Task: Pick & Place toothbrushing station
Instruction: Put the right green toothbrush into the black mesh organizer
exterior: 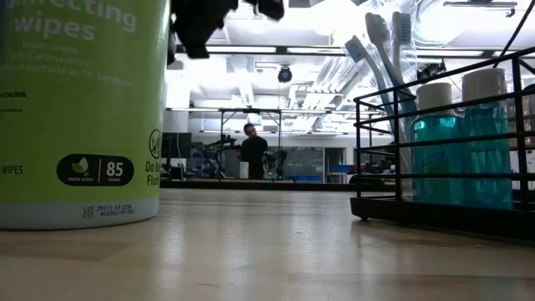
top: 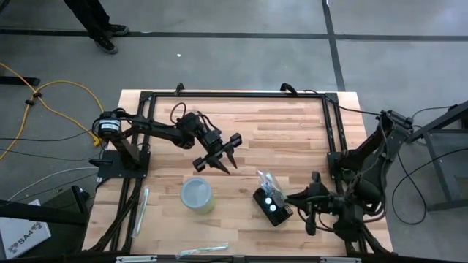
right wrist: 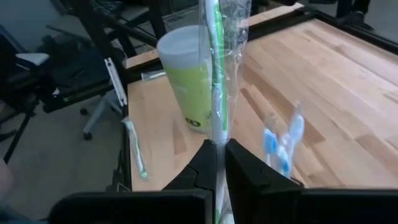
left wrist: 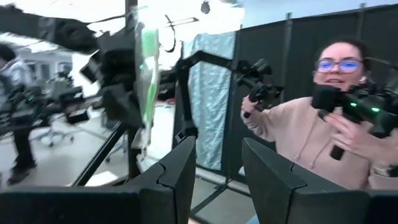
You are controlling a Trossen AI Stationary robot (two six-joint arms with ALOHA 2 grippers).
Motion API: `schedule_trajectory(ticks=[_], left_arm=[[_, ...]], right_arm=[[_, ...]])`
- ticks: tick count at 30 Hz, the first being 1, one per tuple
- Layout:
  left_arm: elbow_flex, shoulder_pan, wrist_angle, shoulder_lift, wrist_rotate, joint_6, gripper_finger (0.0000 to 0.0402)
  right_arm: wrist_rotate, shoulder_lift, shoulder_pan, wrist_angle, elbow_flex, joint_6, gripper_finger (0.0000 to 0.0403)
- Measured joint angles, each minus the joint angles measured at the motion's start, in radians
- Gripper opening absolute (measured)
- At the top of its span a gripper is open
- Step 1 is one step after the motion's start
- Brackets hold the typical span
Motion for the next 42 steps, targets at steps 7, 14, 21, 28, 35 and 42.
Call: schedule_trajectory(ticks=[7, 14, 21, 28, 35, 42], left_arm=[[0.073, -0.018, -0.124, 0.0, -0.009, 0.042, 0.0128], [0.078, -0.018, -0.182, 0.0, -0.067, 0.126, 0.0128], [0.078, -0.086, -0.176, 0.0, -0.102, 0.187, 0.0128], [0.078, -0.141, -0.175, 0.0, -0.156, 0.216, 0.0128], [0.078, -0.149, -0.175, 0.0, -0.178, 0.203, 0.0128], [0.078, -0.146, -0.182, 0.0, -0.178, 0.075, 0.0128]], right_arm=[[-0.039, 0.055, -0.045, 0.081, 0.0, -0.117, 0.0007], [-0.041, 0.135, -0.101, 0.168, 0.0, -0.241, 0.0007], [-0.007, 0.207, -0.171, 0.266, 0.0, -0.346, 0.0007], [-0.04, 0.227, -0.228, 0.341, -0.001, -0.42, 0.0007], [-0.079, 0.227, -0.237, 0.339, 0.0, -0.399, 0.0007], [-0.124, 0.227, -0.237, 0.32, -0.025, -0.339, 0.0007]])
